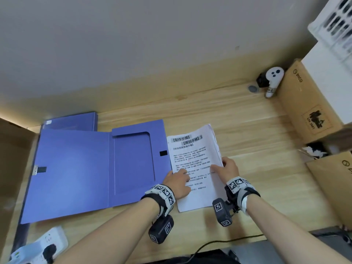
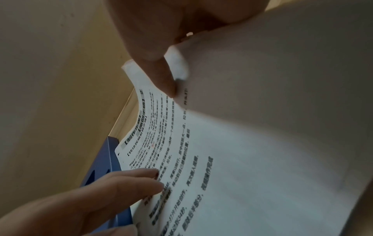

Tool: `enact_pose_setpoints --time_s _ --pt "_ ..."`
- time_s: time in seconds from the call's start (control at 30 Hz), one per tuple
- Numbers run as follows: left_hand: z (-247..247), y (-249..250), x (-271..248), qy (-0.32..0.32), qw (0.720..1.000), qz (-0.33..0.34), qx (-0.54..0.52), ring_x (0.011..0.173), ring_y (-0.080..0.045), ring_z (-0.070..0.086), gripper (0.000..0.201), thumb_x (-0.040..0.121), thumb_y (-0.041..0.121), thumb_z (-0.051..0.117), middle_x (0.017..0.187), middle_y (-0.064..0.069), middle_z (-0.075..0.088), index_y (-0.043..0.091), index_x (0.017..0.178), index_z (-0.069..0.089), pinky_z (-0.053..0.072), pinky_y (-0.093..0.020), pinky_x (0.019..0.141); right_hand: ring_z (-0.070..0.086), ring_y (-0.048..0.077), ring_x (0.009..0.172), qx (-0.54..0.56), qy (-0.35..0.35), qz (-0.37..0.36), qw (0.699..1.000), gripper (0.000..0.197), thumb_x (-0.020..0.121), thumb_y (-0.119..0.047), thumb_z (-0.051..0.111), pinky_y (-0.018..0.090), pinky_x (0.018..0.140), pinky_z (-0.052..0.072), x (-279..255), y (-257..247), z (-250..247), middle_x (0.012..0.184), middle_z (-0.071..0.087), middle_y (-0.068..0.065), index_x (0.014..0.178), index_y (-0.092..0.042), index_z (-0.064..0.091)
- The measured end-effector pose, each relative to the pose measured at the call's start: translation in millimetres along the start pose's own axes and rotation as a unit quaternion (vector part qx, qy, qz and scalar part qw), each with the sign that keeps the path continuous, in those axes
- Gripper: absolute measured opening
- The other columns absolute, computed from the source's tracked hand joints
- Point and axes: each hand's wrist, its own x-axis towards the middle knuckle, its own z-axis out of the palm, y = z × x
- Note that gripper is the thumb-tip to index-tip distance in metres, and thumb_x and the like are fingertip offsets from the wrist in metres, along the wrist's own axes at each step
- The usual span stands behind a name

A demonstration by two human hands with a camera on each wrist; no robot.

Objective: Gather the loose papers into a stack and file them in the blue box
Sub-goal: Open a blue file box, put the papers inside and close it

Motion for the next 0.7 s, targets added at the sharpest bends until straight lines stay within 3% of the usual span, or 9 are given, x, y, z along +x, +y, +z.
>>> enact_pose_setpoints --time_s 0.13,0.27,0.47,0.63,0.7 --pt "-1 -4 3 0.001 1.0 0.006 -0.03 0.128 -0.024 0.044 0.041 0.092 0.03 0.046 0.151 0.001 0.034 0.016 0.13 0.056 0.016 -0.04 0.118 0.054 0.03 0.102 -0.011 -0.01 -0.052 0.999 0.024 0.069 -0.023 0.075 0.034 0.082 0.045 -4 -7 3 0.109 0.055 0.011 0.092 -0.017 0.067" --pt "0 -8 5 0.013 0.999 0.015 -0.033 0.134 -0.022 0.039 0.04 0.092 0.028 0.046 0.153 0.002 0.033 0.017 0.129 0.058 0.014 -0.036 0.119 0.052 0.022 0.097 0.031 -0.026 -0.047 0.998 0.033 0.077 -0.015 0.075 0.029 0.081 0.042 -5 -9 3 0.116 0.047 0.008 0.109 -0.009 0.066" --pt "0 -11 7 0.021 0.999 0.024 -0.027 0.134 -0.02 0.039 0.039 0.093 0.027 0.046 0.153 0.003 0.034 0.017 0.128 0.06 0.011 -0.038 0.12 0.06 0.025 0.103 0.099 -0.005 -0.002 0.995 0.065 0.073 -0.019 0.076 0.04 0.09 0.051 3 -4 0 0.117 0.058 0.008 0.129 -0.011 0.046" --pt "-3 -9 8 0.005 1.0 0.015 -0.025 0.134 -0.02 0.039 0.038 0.093 0.027 0.046 0.153 0.003 0.033 0.016 0.127 0.06 0.008 -0.039 0.121 0.066 0.029 0.093 0.062 -0.06 0.014 0.996 0.037 0.08 -0.009 0.069 0.036 0.082 0.054 3 -4 -1 0.111 0.071 0.013 0.116 -0.006 0.065" --pt "-7 -6 7 -0.007 0.999 0.01 -0.031 0.133 -0.022 0.04 0.038 0.093 0.027 0.047 0.152 0.002 0.034 0.016 0.128 0.059 0.013 -0.039 0.12 0.066 0.029 0.093 0.049 -0.065 0.001 0.997 0.035 0.082 -0.005 0.066 0.034 0.082 0.053 2 -4 0 0.112 0.071 0.015 0.117 -0.004 0.065"
